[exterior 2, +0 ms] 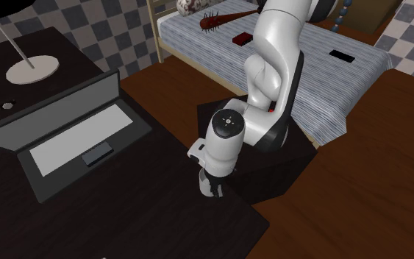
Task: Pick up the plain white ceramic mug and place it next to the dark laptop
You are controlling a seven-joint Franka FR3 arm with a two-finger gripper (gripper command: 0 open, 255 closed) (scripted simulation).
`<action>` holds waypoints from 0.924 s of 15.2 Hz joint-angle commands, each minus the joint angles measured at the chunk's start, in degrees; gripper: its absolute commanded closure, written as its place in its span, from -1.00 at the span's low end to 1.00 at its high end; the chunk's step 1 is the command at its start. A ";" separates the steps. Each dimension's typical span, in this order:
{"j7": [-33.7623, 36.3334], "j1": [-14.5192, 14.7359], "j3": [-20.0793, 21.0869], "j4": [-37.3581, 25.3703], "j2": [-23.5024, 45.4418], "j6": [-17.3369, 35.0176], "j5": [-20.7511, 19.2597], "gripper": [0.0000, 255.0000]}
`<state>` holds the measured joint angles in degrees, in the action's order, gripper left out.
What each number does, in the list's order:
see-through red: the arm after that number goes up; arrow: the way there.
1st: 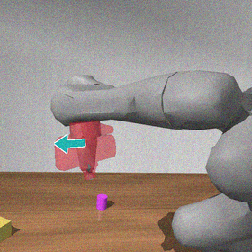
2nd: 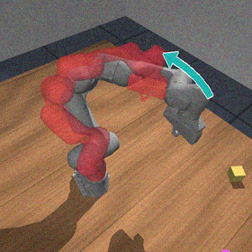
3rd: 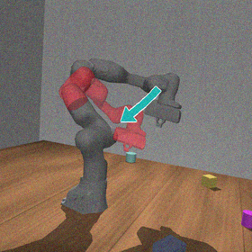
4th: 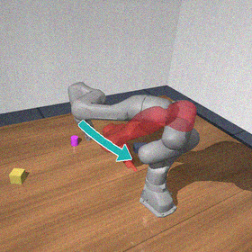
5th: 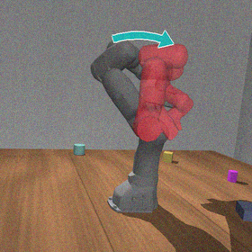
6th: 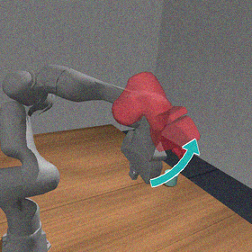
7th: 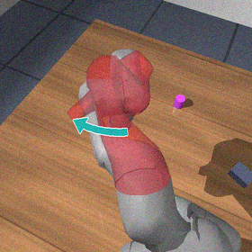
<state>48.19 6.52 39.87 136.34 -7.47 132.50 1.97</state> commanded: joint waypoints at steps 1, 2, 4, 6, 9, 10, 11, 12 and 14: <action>-0.58 0.11 -0.24 -0.49 -0.87 -1.18 0.67 1.00; -0.93 0.20 -0.40 -0.86 -1.43 -2.00 1.08 1.00; -1.56 0.35 -0.73 -1.63 -2.49 -3.65 1.82 1.00; -2.13 0.49 -1.07 -2.45 -3.48 -5.28 2.46 1.00; -2.87 0.68 -1.59 -3.77 -4.82 -7.74 3.25 1.00; -3.08 0.73 -1.76 -4.23 -5.23 -8.55 3.47 1.00; -3.29 0.77 -1.93 -4.71 -5.62 -9.36 3.68 1.00; -3.48 0.82 -2.09 -5.20 -6.00 -10.17 3.87 1.00; -3.83 0.89 -2.42 -6.21 -6.70 -11.79 4.20 1.00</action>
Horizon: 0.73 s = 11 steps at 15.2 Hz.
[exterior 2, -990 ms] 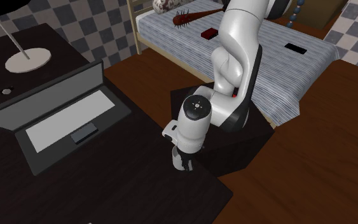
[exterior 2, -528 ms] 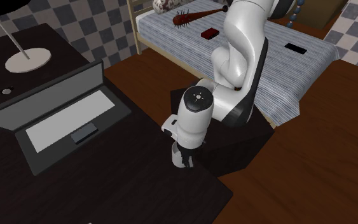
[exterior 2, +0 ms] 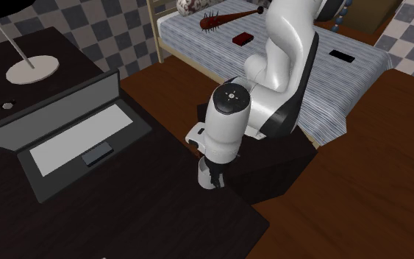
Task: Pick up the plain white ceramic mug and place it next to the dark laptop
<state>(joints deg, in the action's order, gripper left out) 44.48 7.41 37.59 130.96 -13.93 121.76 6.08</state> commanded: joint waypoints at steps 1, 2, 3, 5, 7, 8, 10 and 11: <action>-0.28 0.03 -0.31 -1.34 -0.56 -1.85 0.23 1.00; -0.43 0.05 -0.46 -1.87 -0.87 -2.65 0.36 1.00; -0.57 0.07 -0.62 -2.42 -1.16 -3.45 0.47 1.00; -0.82 0.11 -0.92 -3.54 -1.69 -5.04 0.67 1.00; -1.04 0.12 -1.21 -4.71 -2.16 -6.62 0.82 1.00; -1.14 0.12 -1.35 -5.31 -2.37 -7.41 0.88 1.00; -1.32 0.12 -1.62 -6.55 -2.75 -8.98 0.98 1.00; -1.40 0.11 -1.75 -7.18 -2.91 -9.77 1.01 1.00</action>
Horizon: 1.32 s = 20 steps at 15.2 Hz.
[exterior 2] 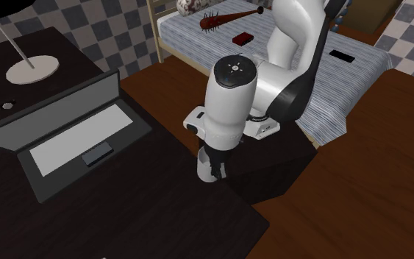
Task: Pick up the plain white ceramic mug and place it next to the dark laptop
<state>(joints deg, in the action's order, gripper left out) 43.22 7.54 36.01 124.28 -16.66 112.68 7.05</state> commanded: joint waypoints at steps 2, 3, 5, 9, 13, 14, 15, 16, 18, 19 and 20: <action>-0.28 -0.05 -0.41 -1.81 -0.47 -2.25 0.08 1.00; -0.34 -0.06 -0.53 -2.48 -0.58 -3.02 0.10 1.00; -0.44 -0.11 -0.74 -3.85 -0.78 -4.57 0.10 1.00; -0.57 -0.22 -1.13 -6.75 -0.98 -7.65 0.02 1.00; -0.61 -0.37 -1.44 -9.83 -0.95 -10.71 -0.15 1.00; -0.61 -0.42 -1.50 -10.63 -0.91 -11.48 -0.20 1.00; -0.60 -0.46 -1.56 -11.45 -0.85 -12.24 -0.26 1.00; -0.59 -0.51 -1.61 -12.28 -0.78 -13.01 -0.33 1.00; -0.55 -0.61 -1.70 -13.98 -0.59 -14.54 -0.48 1.00; -0.52 -0.66 -1.73 -14.85 -0.47 -15.30 -0.56 1.00; -0.48 -0.71 -1.76 -15.73 -0.34 -16.07 -0.65 1.00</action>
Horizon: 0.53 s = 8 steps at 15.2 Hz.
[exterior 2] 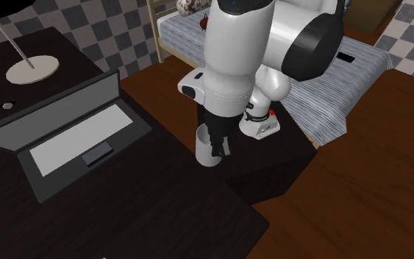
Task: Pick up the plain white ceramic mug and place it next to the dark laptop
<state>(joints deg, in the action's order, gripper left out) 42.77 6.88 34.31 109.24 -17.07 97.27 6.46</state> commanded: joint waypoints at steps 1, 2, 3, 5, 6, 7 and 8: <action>0.01 -0.10 -0.09 -1.59 0.22 -1.43 -0.15 1.00; 0.05 -0.15 -0.10 -2.51 0.38 -2.20 -0.25 1.00; 0.11 -0.21 -0.11 -3.43 0.56 -2.97 -0.36 1.00; 0.23 -0.31 -0.10 -5.34 0.96 -4.52 -0.59 1.00; 0.30 -0.37 -0.09 -6.31 1.19 -5.29 -0.71 1.00; 0.37 -0.42 -0.06 -7.31 1.43 -6.07 -0.84 1.00; 0.46 -0.48 -0.03 -8.32 1.69 -6.86 -0.98 1.00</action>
<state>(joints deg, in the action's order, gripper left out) 43.15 6.46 34.25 101.86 -15.63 91.14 5.62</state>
